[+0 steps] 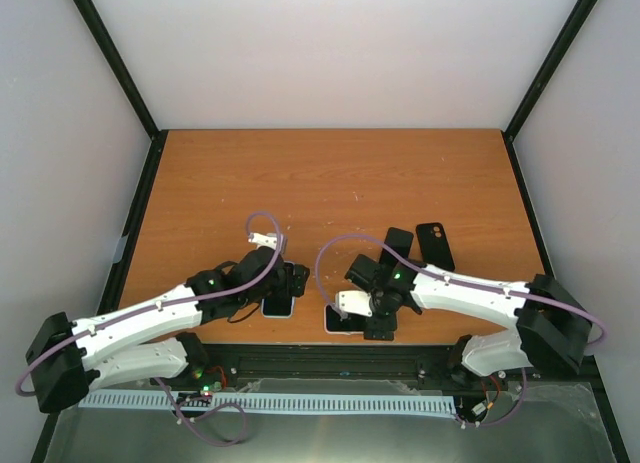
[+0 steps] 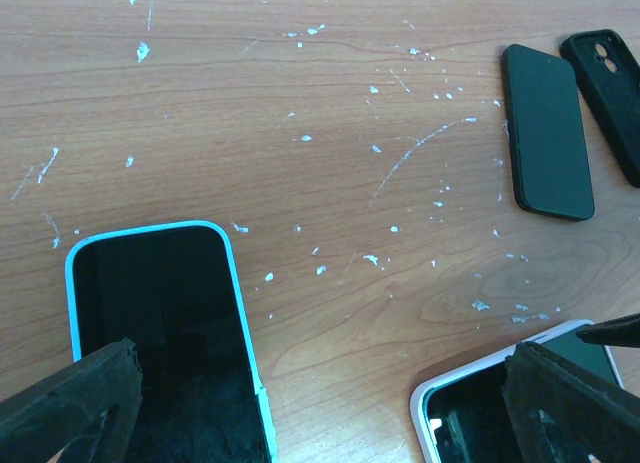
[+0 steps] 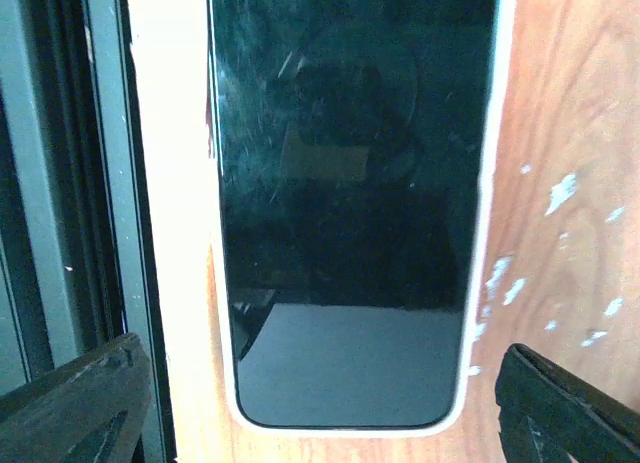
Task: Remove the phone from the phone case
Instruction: Pick up the phone at the center of the board.
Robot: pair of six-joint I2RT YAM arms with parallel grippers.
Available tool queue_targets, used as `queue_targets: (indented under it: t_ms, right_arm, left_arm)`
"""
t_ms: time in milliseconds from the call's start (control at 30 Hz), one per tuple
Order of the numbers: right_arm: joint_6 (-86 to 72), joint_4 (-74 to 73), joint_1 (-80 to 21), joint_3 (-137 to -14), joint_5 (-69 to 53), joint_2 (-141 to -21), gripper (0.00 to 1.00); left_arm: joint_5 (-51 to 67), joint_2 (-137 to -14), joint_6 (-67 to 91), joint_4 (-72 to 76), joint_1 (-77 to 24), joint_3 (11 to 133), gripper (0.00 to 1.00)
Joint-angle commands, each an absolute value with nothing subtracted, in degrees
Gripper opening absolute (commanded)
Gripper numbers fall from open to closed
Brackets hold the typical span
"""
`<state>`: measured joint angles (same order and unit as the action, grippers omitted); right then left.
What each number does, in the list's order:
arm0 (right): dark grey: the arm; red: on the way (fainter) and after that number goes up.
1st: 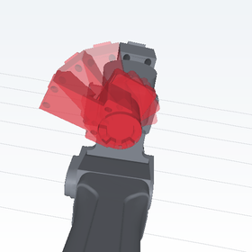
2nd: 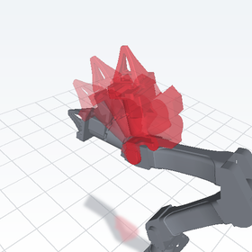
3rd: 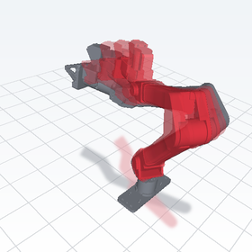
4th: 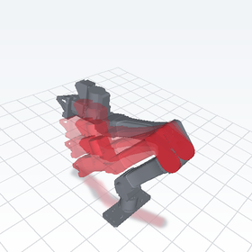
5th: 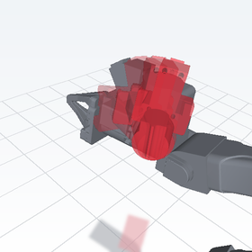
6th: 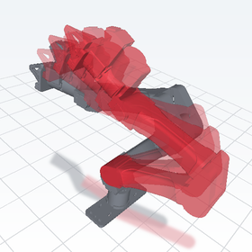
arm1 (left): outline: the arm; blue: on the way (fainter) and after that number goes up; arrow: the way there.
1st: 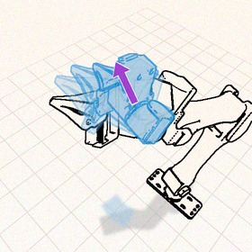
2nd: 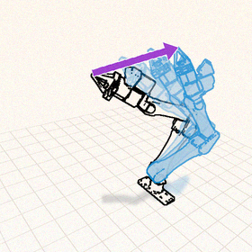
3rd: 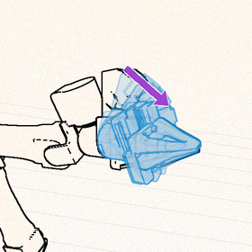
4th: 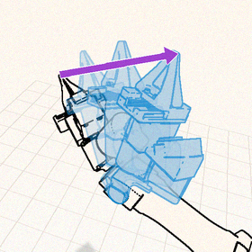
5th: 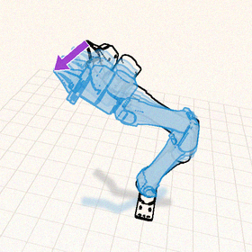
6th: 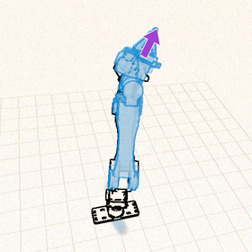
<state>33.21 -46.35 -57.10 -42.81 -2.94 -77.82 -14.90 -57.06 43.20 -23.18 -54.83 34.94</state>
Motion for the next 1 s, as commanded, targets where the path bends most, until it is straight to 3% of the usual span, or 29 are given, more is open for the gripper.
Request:
queue_targets:
  t_ms: [0,400,633,767,967]
  right_arm:
    - [33.88,-44.66,-57.30,-44.11,-5.11,-75.07,0.94]
    - [33.20,-39.62,-56.98,-43.65,-5.15,-84.51,0.99]
    - [32.23,-38.83,-56.33,-43.00,-5.07,-87.00,0.83]
    - [31.94,-38.46,-56.27,-42.60,-3.68,-87.29,0.79]
    - [31.60,-39.98,-54.88,-44.15,-4.42,-87.61,0.63]
  left_arm:
    - [-16.32,-56.06,43.40,-23.29,-54.42,35.59,1.00]
    - [-16.01,-54.00,43.89,-23.38,-54.40,34.87,1.00]
    - [-16.13,-52.91,44.14,-23.09,-54.43,33.60,1.00]
    - [-16.01,-53.01,44.09,-22.43,-54.43,33.37,1.00]
    - [-15.89,-53.80,44.26,-20.99,-54.34,33.33,1.00]
